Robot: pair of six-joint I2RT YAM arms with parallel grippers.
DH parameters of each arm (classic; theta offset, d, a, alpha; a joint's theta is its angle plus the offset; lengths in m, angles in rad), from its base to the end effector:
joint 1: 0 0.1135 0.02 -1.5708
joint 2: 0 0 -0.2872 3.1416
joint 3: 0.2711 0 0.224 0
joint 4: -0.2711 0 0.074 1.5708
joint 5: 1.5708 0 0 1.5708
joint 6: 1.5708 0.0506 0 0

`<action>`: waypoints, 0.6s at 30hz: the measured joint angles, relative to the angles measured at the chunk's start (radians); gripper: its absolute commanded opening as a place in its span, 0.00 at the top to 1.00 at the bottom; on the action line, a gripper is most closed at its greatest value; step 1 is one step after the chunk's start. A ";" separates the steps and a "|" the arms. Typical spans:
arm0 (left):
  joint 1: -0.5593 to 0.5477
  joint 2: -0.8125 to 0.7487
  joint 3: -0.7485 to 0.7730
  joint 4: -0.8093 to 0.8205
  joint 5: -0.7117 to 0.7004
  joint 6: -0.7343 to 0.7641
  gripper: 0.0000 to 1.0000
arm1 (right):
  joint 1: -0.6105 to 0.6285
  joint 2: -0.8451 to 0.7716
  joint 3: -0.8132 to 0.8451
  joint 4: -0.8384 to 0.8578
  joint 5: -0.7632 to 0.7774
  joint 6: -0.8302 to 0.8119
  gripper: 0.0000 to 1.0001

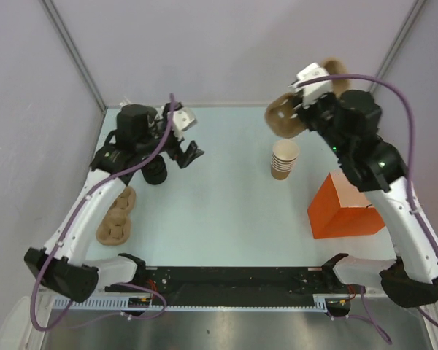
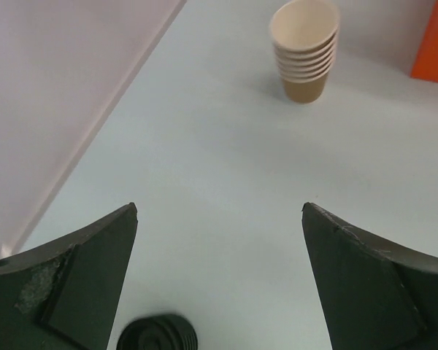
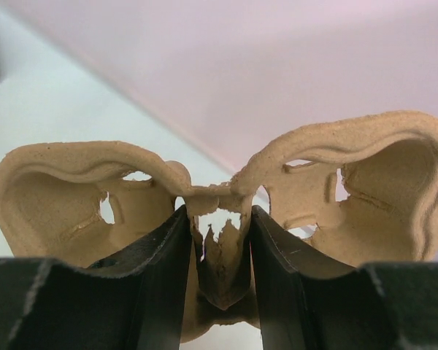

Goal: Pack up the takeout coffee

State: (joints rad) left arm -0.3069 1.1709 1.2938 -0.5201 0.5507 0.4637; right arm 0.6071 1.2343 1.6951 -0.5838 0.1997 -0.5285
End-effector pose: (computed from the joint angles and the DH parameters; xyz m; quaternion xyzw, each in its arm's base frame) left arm 0.2046 -0.0926 0.4187 0.4407 0.6860 -0.1840 0.5489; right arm 0.1819 0.1141 0.5191 -0.3452 0.6640 -0.0487 0.6614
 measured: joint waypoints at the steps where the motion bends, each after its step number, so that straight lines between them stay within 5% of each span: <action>1: -0.049 0.038 0.044 -0.006 -0.012 0.010 0.01 | -0.039 -0.027 0.000 0.006 0.018 -0.002 0.59; 9: -0.407 0.365 0.381 -0.055 -0.063 0.062 0.01 | -0.285 -0.213 -0.027 0.044 0.130 -0.021 0.59; 18: -0.661 0.728 0.778 -0.065 -0.141 0.083 0.00 | -0.471 -0.314 -0.036 0.116 0.294 -0.058 0.59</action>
State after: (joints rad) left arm -0.9680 1.8988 2.0720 -0.5854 0.4095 0.5465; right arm 0.1364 0.9207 1.6588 -0.4683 0.4942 -0.5869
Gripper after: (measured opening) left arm 0.994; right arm 0.413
